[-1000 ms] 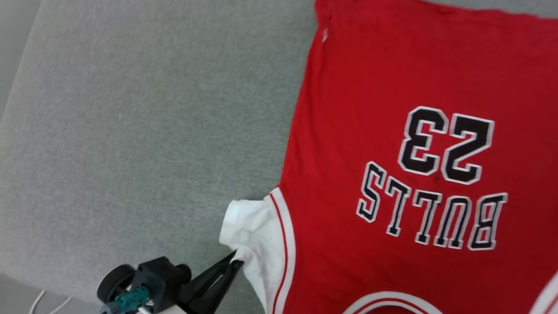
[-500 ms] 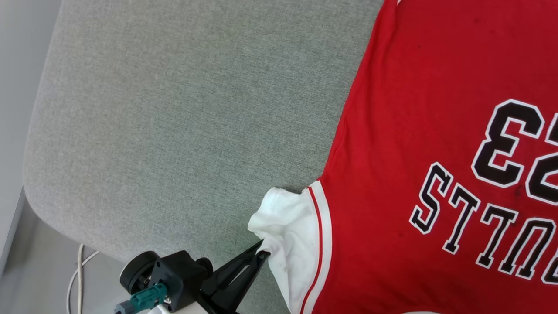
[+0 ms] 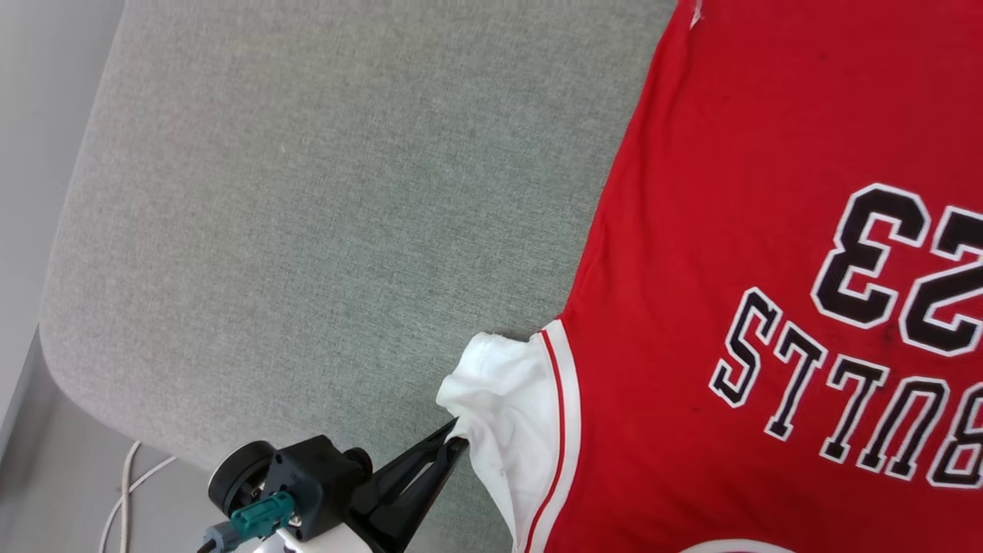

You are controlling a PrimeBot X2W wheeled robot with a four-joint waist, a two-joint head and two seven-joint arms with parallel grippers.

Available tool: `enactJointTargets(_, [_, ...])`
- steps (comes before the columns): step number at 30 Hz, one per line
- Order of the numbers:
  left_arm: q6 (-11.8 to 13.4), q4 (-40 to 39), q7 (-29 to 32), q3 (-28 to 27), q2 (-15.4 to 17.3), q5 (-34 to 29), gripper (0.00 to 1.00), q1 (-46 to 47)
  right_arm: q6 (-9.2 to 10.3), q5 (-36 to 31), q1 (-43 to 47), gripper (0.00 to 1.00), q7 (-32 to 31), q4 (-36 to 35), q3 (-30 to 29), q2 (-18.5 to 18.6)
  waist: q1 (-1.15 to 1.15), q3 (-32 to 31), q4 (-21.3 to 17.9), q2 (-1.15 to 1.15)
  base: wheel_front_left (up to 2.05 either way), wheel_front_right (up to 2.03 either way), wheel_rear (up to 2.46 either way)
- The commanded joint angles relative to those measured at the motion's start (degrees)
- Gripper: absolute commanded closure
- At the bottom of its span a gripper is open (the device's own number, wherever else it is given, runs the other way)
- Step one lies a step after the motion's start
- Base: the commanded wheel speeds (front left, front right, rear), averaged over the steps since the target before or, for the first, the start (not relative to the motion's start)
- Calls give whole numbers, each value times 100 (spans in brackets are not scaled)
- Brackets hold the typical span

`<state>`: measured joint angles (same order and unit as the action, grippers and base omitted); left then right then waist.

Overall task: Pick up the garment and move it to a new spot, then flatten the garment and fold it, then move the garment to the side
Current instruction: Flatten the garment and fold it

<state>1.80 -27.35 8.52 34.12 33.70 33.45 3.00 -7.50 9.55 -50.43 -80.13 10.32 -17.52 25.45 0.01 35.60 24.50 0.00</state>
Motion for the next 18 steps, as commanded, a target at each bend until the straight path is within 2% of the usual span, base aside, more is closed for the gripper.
enactJointTargets(1, [33, 17, 19, -33, 16, -18, 100, 67, 2, 36, 486, 100, -110, 252, 20, -83, -1, -202, -164, 0, 0, 0, 0])
enactJointTargets(7, [165, 125, 83, -128, 109, 72, 100, -92, 2, 315, 1160, 100, 135, 276, 185, -104, -1, -806, -611, 0, 0, 0, 0])
enactJointTargets(9, [235, 257, 115, -188, 178, 153, 100, -231, 2, 612, 1749, 100, 326, 203, 335, -128, -1, -1241, -949, 0, 0, 0, 0])
enactJointTargets(18, [371, 608, -30, -320, 197, 349, 100, -505, 2, 1354, 3235, 100, 696, -350, 463, -100, -1, -1989, -1516, 0, 0, 0, 0])
